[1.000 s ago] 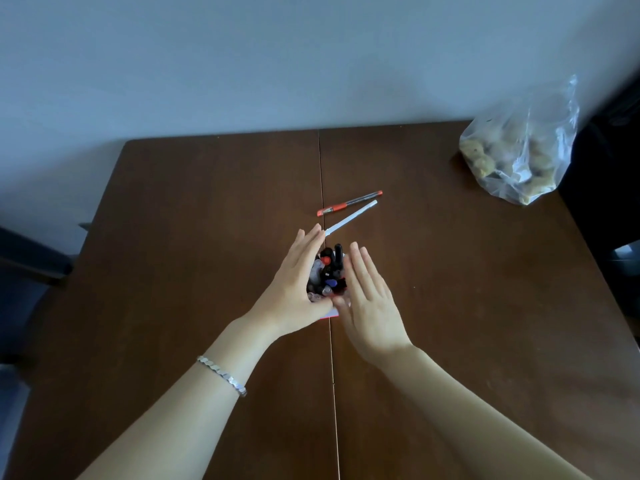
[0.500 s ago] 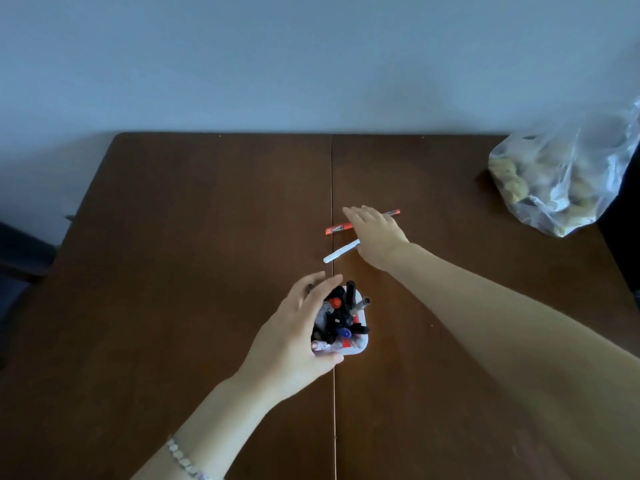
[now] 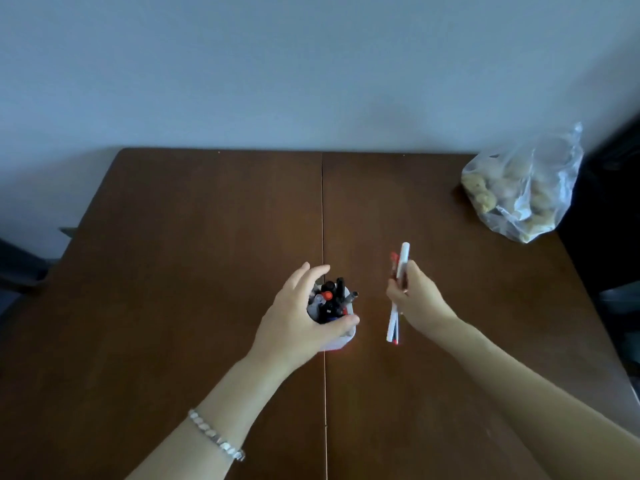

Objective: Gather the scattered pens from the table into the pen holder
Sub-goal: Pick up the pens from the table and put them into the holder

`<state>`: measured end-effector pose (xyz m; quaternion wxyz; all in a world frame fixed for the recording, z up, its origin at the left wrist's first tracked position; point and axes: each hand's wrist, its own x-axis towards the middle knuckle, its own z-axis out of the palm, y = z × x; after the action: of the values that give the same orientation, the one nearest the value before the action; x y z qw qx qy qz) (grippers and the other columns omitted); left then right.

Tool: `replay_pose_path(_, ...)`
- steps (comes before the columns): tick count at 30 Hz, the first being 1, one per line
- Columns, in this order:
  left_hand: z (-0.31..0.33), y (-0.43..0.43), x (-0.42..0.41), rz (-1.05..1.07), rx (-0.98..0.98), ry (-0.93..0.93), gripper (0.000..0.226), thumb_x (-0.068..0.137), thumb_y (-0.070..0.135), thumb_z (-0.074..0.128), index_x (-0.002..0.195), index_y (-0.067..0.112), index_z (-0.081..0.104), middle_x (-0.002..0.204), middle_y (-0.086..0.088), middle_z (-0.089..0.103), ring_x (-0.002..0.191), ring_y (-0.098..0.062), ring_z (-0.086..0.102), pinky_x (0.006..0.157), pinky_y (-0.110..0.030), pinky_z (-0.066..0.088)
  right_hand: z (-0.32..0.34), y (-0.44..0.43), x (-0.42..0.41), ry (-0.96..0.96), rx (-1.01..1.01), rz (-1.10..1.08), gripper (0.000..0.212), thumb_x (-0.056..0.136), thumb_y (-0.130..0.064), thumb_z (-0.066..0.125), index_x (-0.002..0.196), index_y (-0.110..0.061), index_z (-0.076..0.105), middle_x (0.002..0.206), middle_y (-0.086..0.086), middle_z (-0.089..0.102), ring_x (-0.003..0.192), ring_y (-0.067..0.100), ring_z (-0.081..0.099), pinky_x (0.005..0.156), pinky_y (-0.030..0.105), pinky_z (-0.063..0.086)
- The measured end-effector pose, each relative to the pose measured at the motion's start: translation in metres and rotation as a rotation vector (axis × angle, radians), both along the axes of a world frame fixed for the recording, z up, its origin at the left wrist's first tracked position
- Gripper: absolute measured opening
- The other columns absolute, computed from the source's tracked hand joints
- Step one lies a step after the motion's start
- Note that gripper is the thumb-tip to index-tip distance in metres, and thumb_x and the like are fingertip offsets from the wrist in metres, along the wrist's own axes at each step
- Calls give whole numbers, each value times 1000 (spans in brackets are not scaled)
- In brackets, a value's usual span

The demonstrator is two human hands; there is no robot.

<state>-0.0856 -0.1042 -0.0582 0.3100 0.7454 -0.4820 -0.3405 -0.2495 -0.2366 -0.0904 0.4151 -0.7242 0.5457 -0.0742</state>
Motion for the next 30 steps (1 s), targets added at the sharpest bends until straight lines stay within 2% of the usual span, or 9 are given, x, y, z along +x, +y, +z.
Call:
replay_pose_path(4,1,-1,-11,-5,-74,-99,47,83,38,62,127,31,48,149,3,30,133,-17,36,100,-34,43,57,27,-25,-485,-36,-251,16,89,-10,55,83,-24,52,81,7,64,76,23,67,67,33,56)
replay_pose_path(7,2,0,-10,-4,-57,-64,37,88,31,56,124,24,53,144,0,34,127,-18,42,95,-28,43,75,48,-22,-628,-71,-222,18,89,-5,55,85,-23,55,81,0,68,75,10,68,73,22,55)
replay_pose_path(11,4,1,-5,-61,1,-47,38,90,34,53,127,28,49,146,4,29,127,-16,42,94,-30,41,70,65,-4,-602,-78,-192,23,88,-7,58,82,-29,57,84,-1,68,82,18,68,82,31,53)
replay_pose_path(14,5,2,-2,-64,23,25,40,89,33,54,129,30,46,147,6,27,130,-13,38,97,-27,35,59,75,10,-505,-109,-121,23,87,-7,59,81,-29,56,85,-5,66,85,15,66,79,18,50)
replay_pose_path(18,4,13,0,-51,31,241,64,81,31,67,136,36,34,150,15,16,128,2,28,100,-20,24,38,88,25,-384,-64,-71,11,88,-4,56,94,-10,63,86,1,65,84,17,63,67,8,46)
replay_pose_path(21,0,21,2,-82,24,190,85,74,32,75,140,38,21,152,16,8,132,3,22,102,-20,22,32,82,27,-299,0,-142,12,86,-11,60,96,-5,64,89,8,69,90,24,66,66,18,46)
replay_pose_path(24,-1,20,4,-111,8,136,86,74,35,74,141,36,19,155,14,5,133,2,21,103,-20,22,38,75,21,-255,32,-97,32,83,-18,64,114,-16,56,104,0,65,100,16,62,73,19,44)
replay_pose_path(28,-4,20,-3,-99,-39,99,85,78,30,70,143,33,16,156,12,0,139,-3,15,103,-19,22,45,78,20,-252,-380,179,53,90,-20,54,139,-19,34,145,-7,33,134,2,21,109,24,22)
replay_pose_path(30,-5,24,-8,-106,-65,-24,87,82,29,66,145,27,6,157,9,-8,143,-6,5,109,-21,22,41,79,29,-122,-428,349,57,94,-40,35,144,-16,22,154,-7,13,139,3,1,116,28,11)
